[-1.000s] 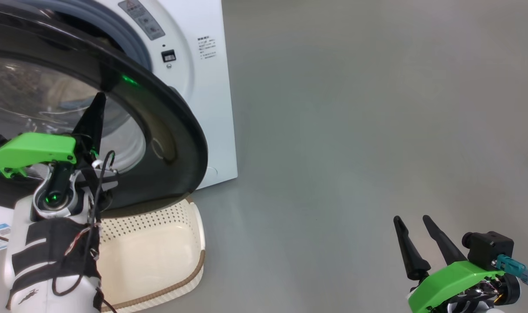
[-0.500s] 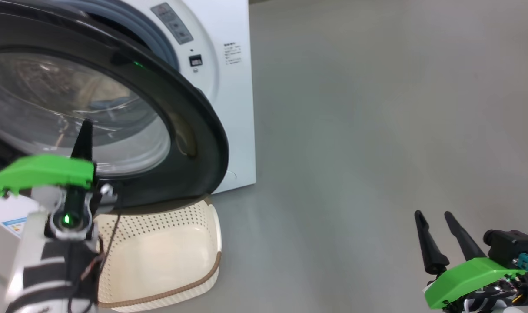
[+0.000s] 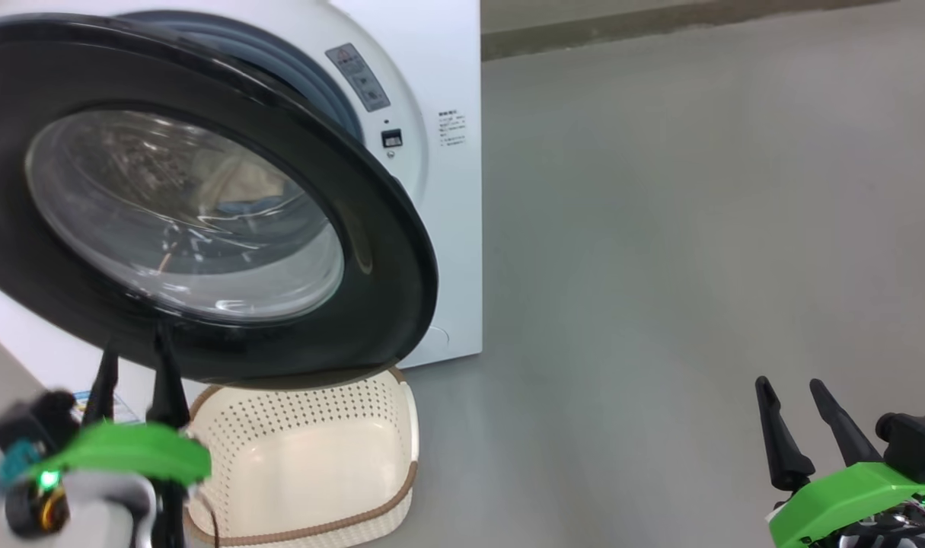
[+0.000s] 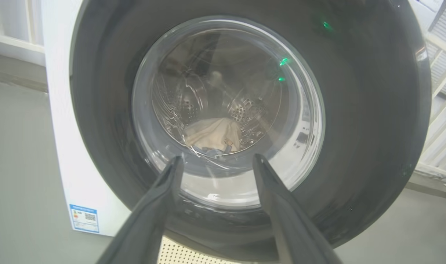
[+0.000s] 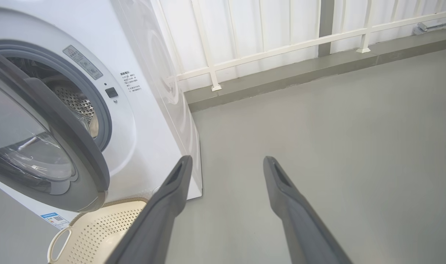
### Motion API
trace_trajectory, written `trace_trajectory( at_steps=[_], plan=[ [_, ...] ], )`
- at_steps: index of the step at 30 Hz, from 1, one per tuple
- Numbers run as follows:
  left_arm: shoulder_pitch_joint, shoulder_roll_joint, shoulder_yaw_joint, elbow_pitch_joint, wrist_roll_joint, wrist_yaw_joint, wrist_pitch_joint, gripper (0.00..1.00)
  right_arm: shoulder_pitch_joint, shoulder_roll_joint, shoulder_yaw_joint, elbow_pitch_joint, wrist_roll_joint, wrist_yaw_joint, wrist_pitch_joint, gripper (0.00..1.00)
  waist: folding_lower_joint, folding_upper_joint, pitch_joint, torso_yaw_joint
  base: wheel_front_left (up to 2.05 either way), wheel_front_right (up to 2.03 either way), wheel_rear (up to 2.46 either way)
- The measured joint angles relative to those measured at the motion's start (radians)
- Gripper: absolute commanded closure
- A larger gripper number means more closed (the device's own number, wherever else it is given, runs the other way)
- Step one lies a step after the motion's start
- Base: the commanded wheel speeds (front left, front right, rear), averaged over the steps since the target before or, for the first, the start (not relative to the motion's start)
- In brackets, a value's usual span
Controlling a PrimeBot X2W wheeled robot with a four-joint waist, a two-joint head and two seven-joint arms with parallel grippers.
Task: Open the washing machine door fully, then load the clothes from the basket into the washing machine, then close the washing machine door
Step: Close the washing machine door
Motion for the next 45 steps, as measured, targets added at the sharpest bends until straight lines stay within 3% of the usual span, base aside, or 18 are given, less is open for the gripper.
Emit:
trace_trajectory(
  at_steps=[7,17,45],
  plan=[
    [0.253,0.018,-0.019,-0.219,0.13,0.121,-0.016,0.0,0.025,-0.006,-0.016,-0.021,-0.009,0.0,0.018,0.0,0.0,0.0,-0.02,0.029,0.0,0.0,0.0],
    [0.455,0.021,-0.032,-0.413,0.203,0.212,-0.018,0.0,0.039,-0.017,-0.016,-0.041,-0.017,0.0,0.03,0.0,0.0001,0.0,-0.026,0.07,0.0,0.0,0.0],
    [0.518,0.024,-0.06,-0.461,0.233,0.227,-0.018,0.0,0.04,-0.017,-0.013,-0.05,-0.018,0.0,0.042,0.0,0.0001,0.0,-0.015,0.09,0.0,0.0,0.0]
  ],
)
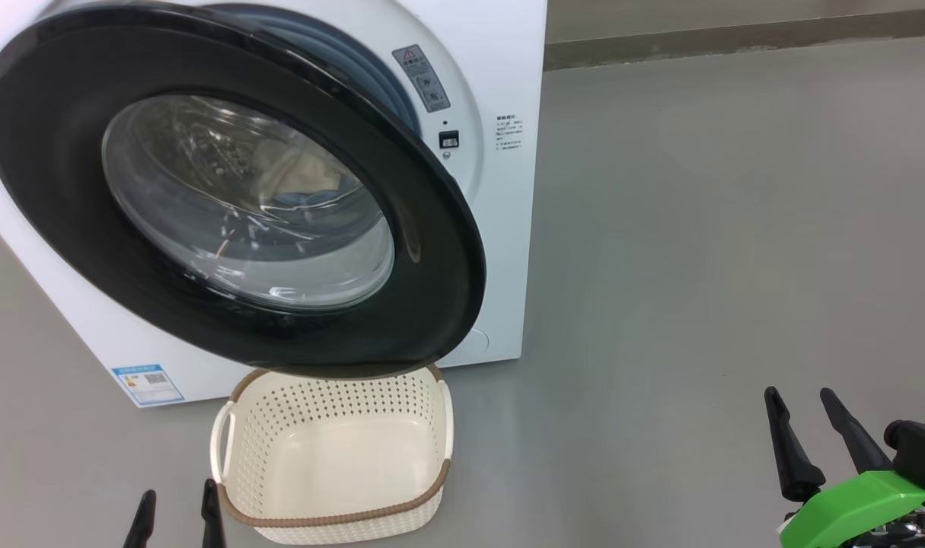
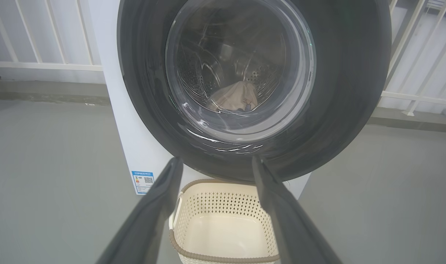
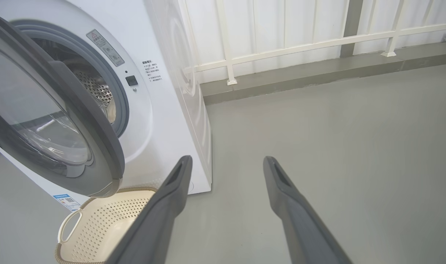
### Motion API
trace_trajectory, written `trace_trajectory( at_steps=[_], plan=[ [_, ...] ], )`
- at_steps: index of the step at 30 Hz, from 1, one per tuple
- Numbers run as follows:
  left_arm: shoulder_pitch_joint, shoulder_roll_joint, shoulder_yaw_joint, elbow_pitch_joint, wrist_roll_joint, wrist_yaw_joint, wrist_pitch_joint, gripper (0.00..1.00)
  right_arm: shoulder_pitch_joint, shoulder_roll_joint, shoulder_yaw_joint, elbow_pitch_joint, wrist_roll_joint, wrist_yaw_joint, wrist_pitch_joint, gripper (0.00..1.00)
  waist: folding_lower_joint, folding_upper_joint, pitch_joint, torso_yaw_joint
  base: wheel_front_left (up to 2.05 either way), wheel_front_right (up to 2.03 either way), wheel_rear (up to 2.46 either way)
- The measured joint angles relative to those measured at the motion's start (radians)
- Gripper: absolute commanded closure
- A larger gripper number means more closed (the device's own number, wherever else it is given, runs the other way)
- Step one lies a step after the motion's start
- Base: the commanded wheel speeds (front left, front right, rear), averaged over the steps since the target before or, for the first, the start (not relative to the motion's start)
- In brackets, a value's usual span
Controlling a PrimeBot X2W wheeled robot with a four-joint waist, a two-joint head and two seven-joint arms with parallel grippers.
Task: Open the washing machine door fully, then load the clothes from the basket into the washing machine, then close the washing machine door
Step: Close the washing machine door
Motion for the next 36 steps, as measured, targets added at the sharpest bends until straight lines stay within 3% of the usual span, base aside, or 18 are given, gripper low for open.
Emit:
trace_trajectory(
  at_steps=[3,4,6,7,20,36],
  plan=[
    [0.0,0.0,-0.001,0.0,0.0,0.0,0.0,0.0,0.0,0.0,-0.001,0.0,0.0,0.0,0.0,0.0,0.0,0.0001,0.001,0.003,0.0,0.0,0.0],
    [-0.001,0.0,-0.002,0.001,0.0,0.0,0.0,0.0,0.0,0.0,-0.003,0.0,0.0,0.0,0.0,0.05,0.0001,0.0,0.001,0.004,0.0,0.0,0.0],
    [-0.003,0.0,-0.004,0.003,0.0,0.0,0.0,0.0,0.0,0.0,-0.01,0.001,0.0,0.0,0.0,0.77,0.0,0.0,0.002,0.01,0.0,0.0,0.0],
    [-0.005,0.0,-0.007,0.005,0.0,0.0,0.0,0.0,0.0,0.0,-0.014,0.001,0.001,0.0,-0.001,1.0,0.0,0.0,0.003,0.014,0.0,0.0,0.0],
    [-0.026,-0.002,-0.042,0.014,0.0,-0.016,0.0,0.0,-0.109,-0.05,-0.103,0.108,0.003,0.0,-0.031,1.0,0.0001,0.0,0.018,0.109,0.0,0.0,0.0],
    [-0.087,-0.025,-0.107,0.055,0.007,-0.052,0.004,0.0,-0.427,-0.113,-0.04,0.496,0.01,0.0,-0.104,1.0,0.0001,0.0,0.025,0.281,0.0,0.0,0.0]
  ],
)
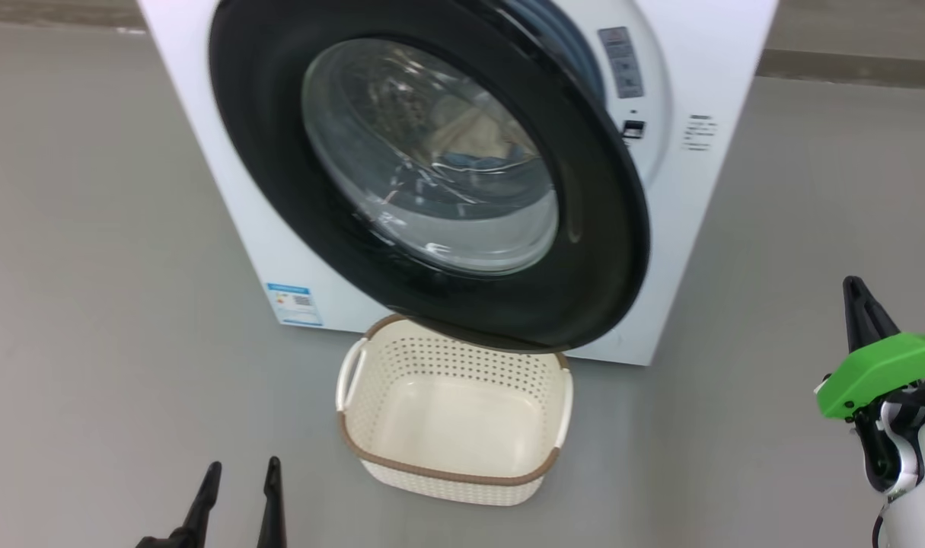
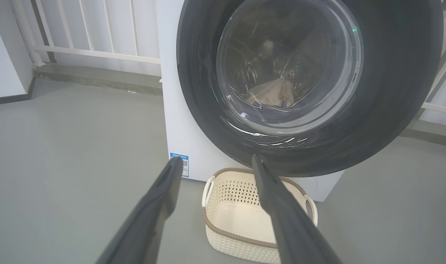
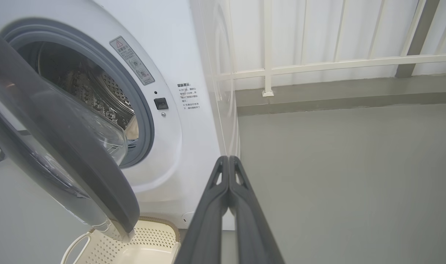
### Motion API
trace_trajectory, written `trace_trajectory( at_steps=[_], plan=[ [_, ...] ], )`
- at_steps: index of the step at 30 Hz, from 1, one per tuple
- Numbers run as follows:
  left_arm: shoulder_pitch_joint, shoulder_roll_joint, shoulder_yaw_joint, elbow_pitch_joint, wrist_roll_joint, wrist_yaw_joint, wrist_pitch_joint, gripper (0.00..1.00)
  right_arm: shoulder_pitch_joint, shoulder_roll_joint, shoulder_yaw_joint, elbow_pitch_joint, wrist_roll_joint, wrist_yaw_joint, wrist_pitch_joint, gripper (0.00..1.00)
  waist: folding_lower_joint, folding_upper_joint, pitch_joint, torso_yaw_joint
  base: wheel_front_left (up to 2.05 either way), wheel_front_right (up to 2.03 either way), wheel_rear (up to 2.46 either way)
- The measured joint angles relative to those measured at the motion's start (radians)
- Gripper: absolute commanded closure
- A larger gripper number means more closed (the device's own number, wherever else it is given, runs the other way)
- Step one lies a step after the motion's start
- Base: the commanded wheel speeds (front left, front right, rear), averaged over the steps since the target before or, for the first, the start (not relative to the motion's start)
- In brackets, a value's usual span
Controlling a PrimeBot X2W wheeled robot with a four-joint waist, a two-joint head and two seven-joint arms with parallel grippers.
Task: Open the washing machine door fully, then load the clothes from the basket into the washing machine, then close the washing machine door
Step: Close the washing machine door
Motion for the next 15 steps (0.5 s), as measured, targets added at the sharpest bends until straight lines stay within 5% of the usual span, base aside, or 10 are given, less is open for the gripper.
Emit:
trace_trajectory(
  at_steps=[15],
  plan=[
    [-0.025,-0.01,-0.032,0.038,0.0,-0.021,0.0,0.0,-0.179,-0.032,0.009,0.266,0.018,0.0,-0.092,1.0,-0.0001,0.0,-0.012,0.161,0.0,0.0,0.0]
  ],
)
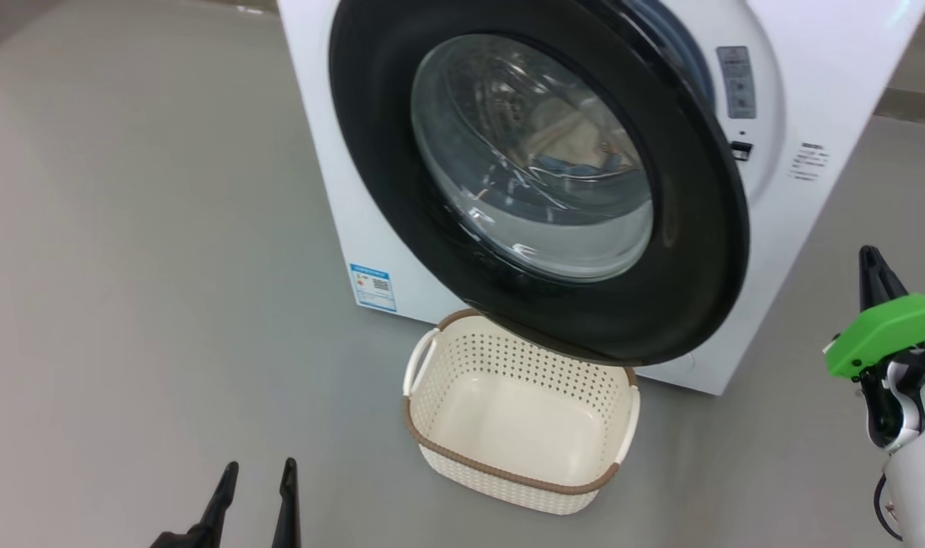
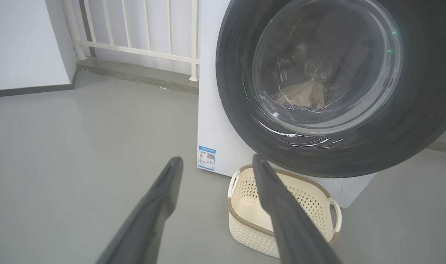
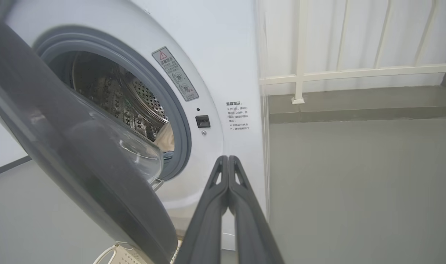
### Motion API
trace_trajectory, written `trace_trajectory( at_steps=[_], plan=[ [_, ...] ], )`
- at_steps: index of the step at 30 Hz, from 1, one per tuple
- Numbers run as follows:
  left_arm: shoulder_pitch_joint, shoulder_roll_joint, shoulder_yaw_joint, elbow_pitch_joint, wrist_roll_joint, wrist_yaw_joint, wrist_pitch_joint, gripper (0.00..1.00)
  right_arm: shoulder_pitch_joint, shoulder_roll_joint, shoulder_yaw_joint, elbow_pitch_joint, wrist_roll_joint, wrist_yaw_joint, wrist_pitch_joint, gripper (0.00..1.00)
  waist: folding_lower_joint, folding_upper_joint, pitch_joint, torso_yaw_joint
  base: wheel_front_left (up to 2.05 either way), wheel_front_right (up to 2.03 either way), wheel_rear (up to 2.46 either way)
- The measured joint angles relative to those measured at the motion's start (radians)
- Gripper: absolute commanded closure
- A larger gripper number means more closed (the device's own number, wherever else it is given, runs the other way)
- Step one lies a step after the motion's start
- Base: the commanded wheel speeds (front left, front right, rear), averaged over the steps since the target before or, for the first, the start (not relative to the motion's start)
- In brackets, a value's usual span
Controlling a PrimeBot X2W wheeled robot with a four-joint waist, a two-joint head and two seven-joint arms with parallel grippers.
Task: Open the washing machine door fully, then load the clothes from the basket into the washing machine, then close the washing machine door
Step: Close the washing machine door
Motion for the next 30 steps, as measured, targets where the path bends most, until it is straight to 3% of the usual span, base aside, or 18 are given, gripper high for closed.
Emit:
trace_trajectory(
  at_steps=[10,17,23,30],
  plan=[
    [0.0,0.001,-0.003,0.005,0.0,0.0,0.0,0.0,-0.11,-0.011,0.063,-0.005,0.036,0.0,-0.053,1.0,0.0,0.0,-0.006,0.025,0.0,0.0,0.0],
    [-0.001,0.001,-0.008,0.006,-0.007,0.0,0.0,0.0,-0.162,-0.018,0.127,-0.173,0.037,0.0,-0.063,1.0,0.0,0.0,-0.008,0.025,0.0,0.0,0.0],
    [-0.002,0.002,-0.012,0.011,-0.011,-0.001,0.0,0.0,-0.185,0.009,0.254,-0.379,0.037,0.0,0.032,1.0,0.0,0.0,-0.008,0.041,0.0,0.0,0.0],
    [-0.019,-0.006,-0.02,0.012,-0.011,-0.005,0.0,0.0,-0.129,0.045,0.349,-0.428,0.056,0.0,0.123,1.0,0.0,0.0,0.003,0.071,0.0,0.0,0.0]
  ],
)
